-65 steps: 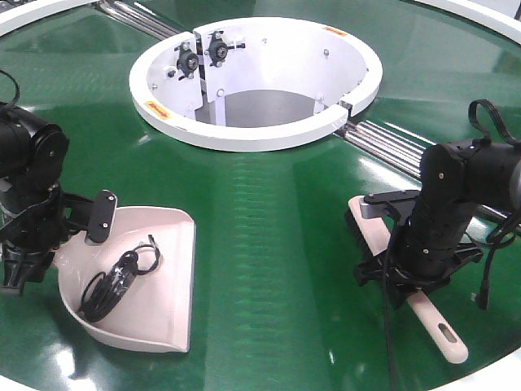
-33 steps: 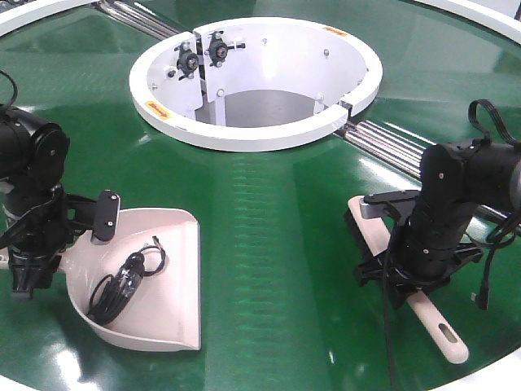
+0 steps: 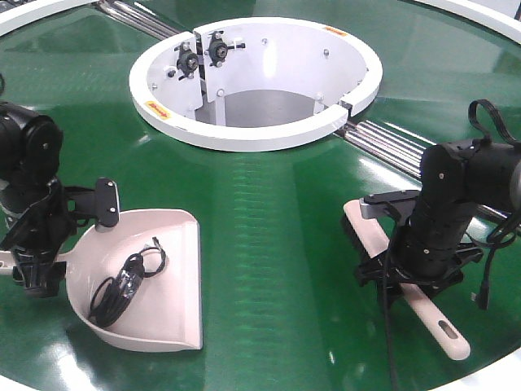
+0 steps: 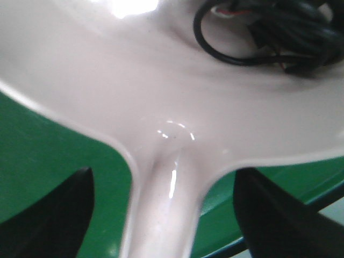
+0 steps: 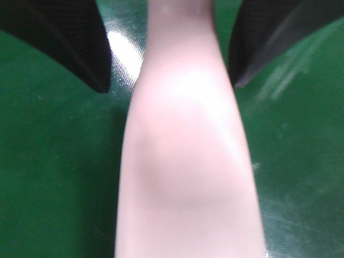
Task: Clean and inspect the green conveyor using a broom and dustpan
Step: 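Lower the dustpan flat and open both grippers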
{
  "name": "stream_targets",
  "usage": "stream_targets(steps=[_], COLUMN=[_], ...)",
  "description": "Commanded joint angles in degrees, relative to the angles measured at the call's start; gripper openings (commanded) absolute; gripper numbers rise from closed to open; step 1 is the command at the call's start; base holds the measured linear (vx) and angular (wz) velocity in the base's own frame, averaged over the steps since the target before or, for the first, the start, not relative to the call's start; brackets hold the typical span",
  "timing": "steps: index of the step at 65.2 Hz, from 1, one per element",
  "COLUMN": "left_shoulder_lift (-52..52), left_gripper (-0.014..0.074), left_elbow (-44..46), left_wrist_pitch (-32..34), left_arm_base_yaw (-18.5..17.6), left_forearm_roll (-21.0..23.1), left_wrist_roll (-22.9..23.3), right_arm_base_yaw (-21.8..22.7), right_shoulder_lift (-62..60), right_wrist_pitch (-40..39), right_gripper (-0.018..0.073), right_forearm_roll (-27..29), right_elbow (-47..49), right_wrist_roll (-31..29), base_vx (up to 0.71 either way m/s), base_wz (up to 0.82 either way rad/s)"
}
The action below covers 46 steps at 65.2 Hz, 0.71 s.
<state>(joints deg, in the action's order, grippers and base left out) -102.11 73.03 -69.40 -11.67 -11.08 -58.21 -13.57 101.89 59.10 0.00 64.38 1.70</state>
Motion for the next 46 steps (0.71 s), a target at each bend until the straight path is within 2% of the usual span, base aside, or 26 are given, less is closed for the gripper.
stream_targets(steps=[1, 12, 22, 32, 43, 46], left_shoulder_lift=[4.83, 10.21, 17.51, 24.73, 31.18, 32.79], left_gripper=[0.0546, 0.0544, 0.0544, 0.0544, 0.0544, 0.0544], left_elbow=[1.23, 1.23, 1.23, 1.23, 1.23, 1.23], left_wrist_pitch=[-2.03, -2.16, -2.08, -2.08, -2.07, -2.07], left_arm_base_yaw=[-0.44, -0.44, -0.44, -0.44, -0.44, -0.44], left_forearm_roll=[2.58, 6.94, 7.17, 7.12, 7.1, 7.36], left_wrist_roll=[1.2, 2.31, 7.77, 13.23, 14.01, 15.95], right_arm_base_yaw=[0.33, 0.33, 0.33, 0.13, 0.13, 0.13], right_shoulder_lift=[-4.38, -10.48, -17.3, -24.88, -33.6, -36.0], right_wrist_pitch=[-0.56, -2.47, -5.05, -11.03, -16.43, -16.71], right_gripper=[0.0512, 0.0512, 0.0512, 0.0512, 0.0508, 0.0508], right_forearm_roll=[0.0, -1.94, -2.77, -2.31, -1.99, -1.82], right_elbow=[1.09, 1.09, 1.09, 1.09, 1.09, 1.09], right_wrist_roll=[-0.75, -0.71, -0.71, -0.71, -0.71, -0.71], base_vx=[0.0, 0.0, 0.0, 0.0, 0.0, 0.0], base_wz=[0.0, 0.0, 0.0, 0.0, 0.0, 0.0])
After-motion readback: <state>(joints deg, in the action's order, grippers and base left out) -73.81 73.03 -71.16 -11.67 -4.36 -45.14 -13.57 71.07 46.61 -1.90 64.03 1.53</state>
